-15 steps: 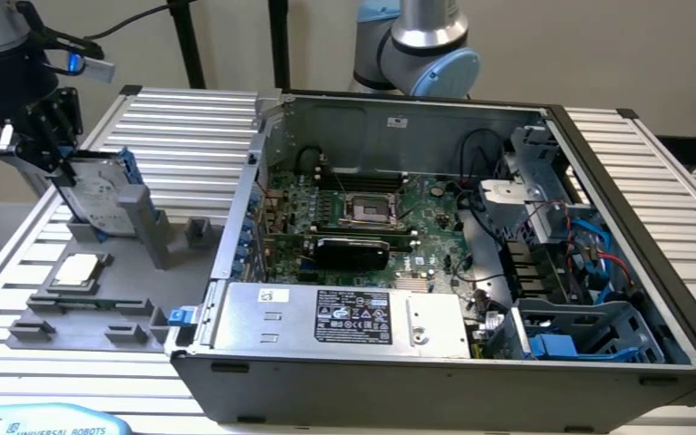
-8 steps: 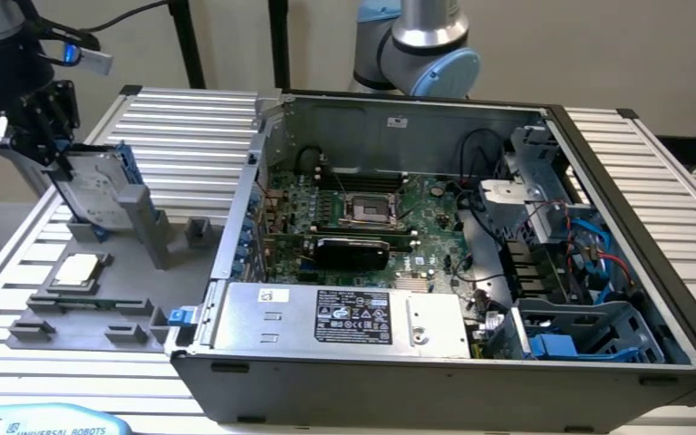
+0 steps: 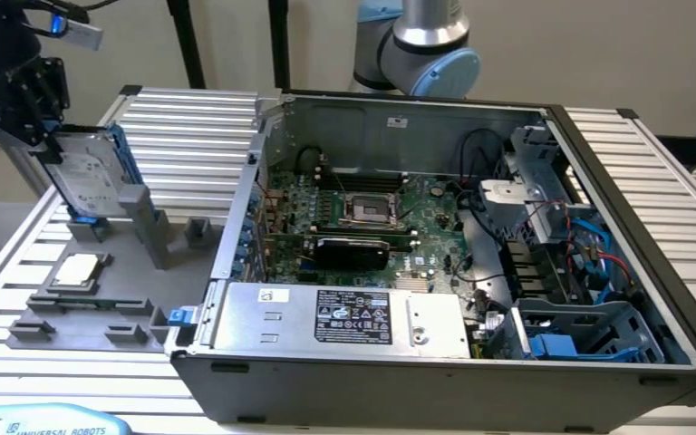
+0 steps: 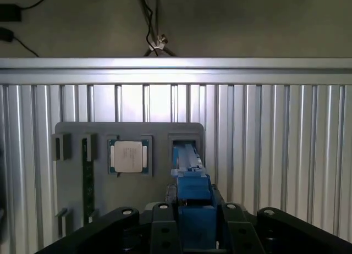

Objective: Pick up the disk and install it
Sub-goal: 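Pick up the disk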

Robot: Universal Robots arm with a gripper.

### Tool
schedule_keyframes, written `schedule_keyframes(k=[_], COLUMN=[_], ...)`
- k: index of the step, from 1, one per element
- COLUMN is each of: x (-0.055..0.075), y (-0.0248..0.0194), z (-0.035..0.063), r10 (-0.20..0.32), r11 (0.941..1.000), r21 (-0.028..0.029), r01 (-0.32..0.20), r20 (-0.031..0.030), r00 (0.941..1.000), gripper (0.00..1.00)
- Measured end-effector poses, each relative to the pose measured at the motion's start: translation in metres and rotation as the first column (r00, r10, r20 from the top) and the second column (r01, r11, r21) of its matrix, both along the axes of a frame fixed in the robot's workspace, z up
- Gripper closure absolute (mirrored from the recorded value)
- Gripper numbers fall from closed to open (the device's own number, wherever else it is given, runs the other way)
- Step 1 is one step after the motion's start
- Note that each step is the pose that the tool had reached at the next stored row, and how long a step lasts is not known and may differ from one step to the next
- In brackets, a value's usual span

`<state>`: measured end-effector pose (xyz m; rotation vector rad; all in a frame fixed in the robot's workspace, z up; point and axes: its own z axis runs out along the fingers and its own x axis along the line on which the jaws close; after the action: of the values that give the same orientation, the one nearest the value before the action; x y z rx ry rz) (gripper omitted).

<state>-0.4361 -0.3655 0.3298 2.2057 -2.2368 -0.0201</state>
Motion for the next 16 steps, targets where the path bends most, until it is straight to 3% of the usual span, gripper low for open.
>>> schedule_keyframes(k=[16], x=[0.004], y=[0.0000], z=[0.0672], r10=[0.000], r11=[1.0000], r21=[0.0024], r01=[0.000], r20=[0.0001], r00=[1.0000], gripper=[0.67])
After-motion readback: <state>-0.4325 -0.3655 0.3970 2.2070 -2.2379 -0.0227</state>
